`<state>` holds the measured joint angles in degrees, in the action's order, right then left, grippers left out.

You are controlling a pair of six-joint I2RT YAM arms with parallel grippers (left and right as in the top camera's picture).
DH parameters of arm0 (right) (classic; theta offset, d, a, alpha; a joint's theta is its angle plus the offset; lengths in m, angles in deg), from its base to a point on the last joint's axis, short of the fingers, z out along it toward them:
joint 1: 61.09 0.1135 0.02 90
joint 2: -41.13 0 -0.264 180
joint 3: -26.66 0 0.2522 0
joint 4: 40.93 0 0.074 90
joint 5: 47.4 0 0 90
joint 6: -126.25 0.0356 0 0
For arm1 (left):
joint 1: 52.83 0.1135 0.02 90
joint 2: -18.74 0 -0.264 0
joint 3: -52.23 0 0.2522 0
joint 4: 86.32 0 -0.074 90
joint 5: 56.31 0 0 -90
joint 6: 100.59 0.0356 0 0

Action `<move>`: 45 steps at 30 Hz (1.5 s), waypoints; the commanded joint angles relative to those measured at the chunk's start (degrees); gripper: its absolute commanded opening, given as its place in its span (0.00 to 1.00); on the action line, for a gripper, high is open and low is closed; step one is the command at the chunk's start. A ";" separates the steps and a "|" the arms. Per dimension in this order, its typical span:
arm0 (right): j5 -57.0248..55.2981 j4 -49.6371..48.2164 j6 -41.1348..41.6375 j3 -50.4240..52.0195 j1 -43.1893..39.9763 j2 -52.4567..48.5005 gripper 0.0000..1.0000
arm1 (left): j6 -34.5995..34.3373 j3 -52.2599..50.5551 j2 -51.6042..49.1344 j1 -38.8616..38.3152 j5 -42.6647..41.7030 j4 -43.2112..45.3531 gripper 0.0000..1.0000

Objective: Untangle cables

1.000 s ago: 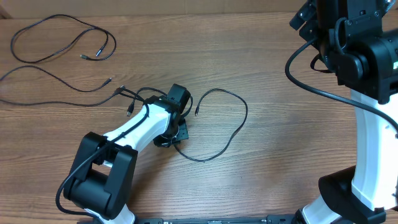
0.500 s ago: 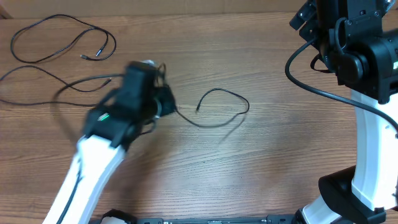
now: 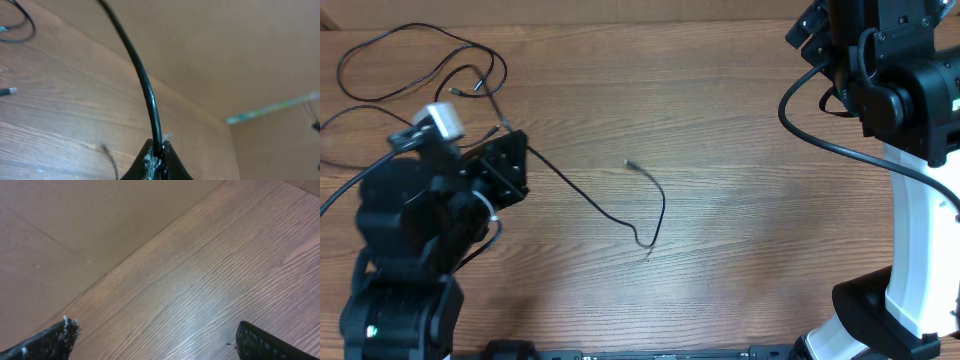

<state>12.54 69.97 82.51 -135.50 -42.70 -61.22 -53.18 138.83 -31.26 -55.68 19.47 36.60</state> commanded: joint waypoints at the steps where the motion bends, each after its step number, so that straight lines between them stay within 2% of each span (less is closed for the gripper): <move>1: -0.72 -0.13 -0.52 0.39 -0.04 0.15 1.00 | -1.95 0.94 1.53 4.55 1.95 0.09 0.04; 5: -0.72 -0.13 -0.52 0.39 -0.04 0.15 1.00 | -1.14 0.94 1.51 13.31 6.88 -2.82 0.04; 6: -0.72 -0.13 -0.52 0.39 -0.04 0.15 1.00 | -0.96 0.94 1.46 17.86 7.19 -1.38 0.04; 12: -0.72 -0.13 -0.52 0.39 -0.04 0.15 1.00 | -0.79 0.94 -1.05 34.29 8.20 3.26 0.04; 15: -0.72 -0.13 -0.52 0.39 -0.04 0.15 1.00 | -2.73 0.92 -3.32 41.03 14.82 2.95 0.04; 20: -0.72 -0.13 -0.52 0.39 -0.04 0.15 1.00 | -2.01 0.92 -8.66 48.41 26.95 2.95 0.04; 24: -0.72 -0.13 -0.52 0.39 -0.04 0.15 1.00 | 6.67 0.92 -14.91 50.07 32.20 4.28 0.04; 27: -0.72 -0.13 -0.52 0.39 -0.04 0.15 1.00 | 14.01 0.92 -20.79 50.07 32.65 6.25 0.04; 30: -0.72 -0.13 -0.52 0.39 -0.04 0.15 1.00 | 14.67 0.92 -26.23 50.07 32.81 7.69 0.04; 35: -0.72 -0.13 -0.52 0.39 -0.04 0.15 1.00 | 22.16 0.92 -35.21 50.07 32.79 9.14 0.04; 42: -0.72 -0.13 -0.52 0.39 -0.04 0.15 1.00 | 23.58 0.92 -43.41 50.07 31.19 8.00 0.04; 44: -0.72 -0.13 -0.52 0.39 -0.04 0.15 1.00 | 22.95 0.92 -44.89 50.07 33.18 6.49 0.04; 45: -0.72 -0.13 -0.52 0.39 -0.04 0.15 1.00 | 20.92 0.90 -46.95 50.10 38.62 3.61 0.04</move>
<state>12.54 69.95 82.47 -135.48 -42.67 -61.22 -31.34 139.02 -75.24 -5.80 50.70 43.34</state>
